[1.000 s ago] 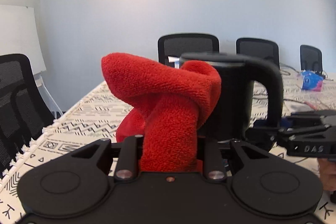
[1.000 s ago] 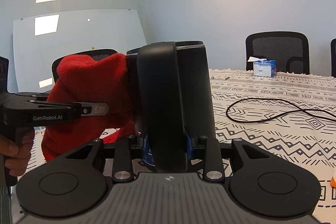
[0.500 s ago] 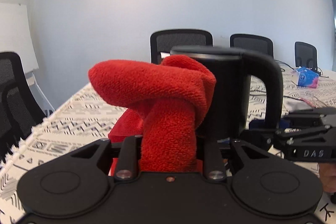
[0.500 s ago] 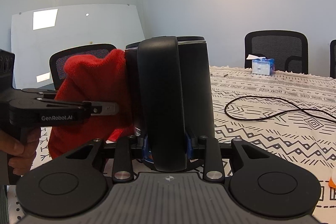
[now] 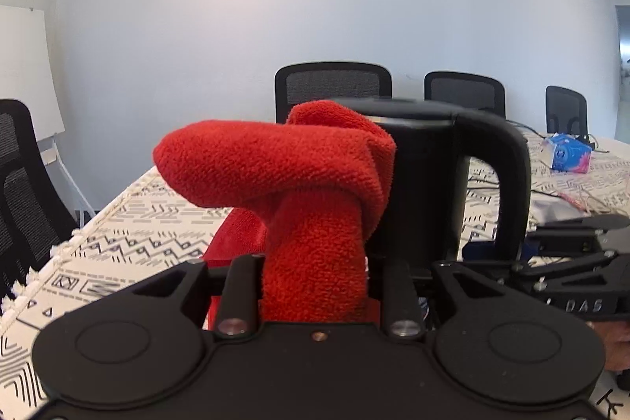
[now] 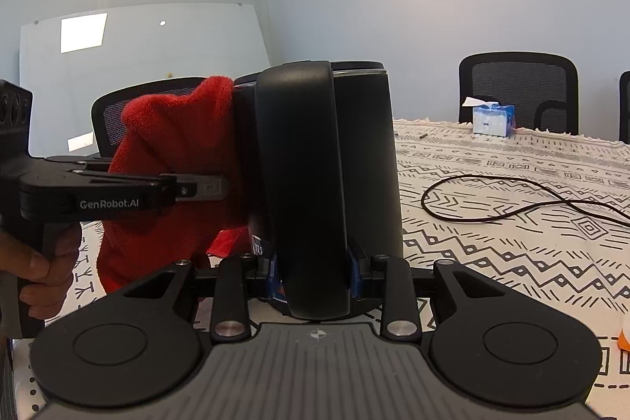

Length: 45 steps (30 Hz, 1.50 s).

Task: Clean container
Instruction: 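Lift the kettle with the right gripper while the left gripper presses the red cloth against it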

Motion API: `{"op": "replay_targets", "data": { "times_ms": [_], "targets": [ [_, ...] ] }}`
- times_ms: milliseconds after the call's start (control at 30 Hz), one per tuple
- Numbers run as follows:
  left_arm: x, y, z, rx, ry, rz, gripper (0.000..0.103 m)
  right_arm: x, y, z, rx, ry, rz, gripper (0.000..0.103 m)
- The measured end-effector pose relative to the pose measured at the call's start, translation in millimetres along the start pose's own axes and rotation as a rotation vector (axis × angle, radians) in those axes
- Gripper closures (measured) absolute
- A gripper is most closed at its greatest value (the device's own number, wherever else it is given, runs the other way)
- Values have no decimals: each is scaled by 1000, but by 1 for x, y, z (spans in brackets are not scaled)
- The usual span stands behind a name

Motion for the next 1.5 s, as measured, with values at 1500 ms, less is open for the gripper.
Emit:
{"op": "replay_targets", "data": {
  "times_ms": [1500],
  "targets": [
    [-8, -4, -5, -4, -15, -47, 75, 0, -1, -1, -2, 1, 0, 72]
  ]
}}
Point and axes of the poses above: each gripper's, at about its wrist camera, not at the fingertips, and x roughly the way its jaws point, y to its left, z to its top, the point moved 4 cm from there along x, roughly the way its jaws point
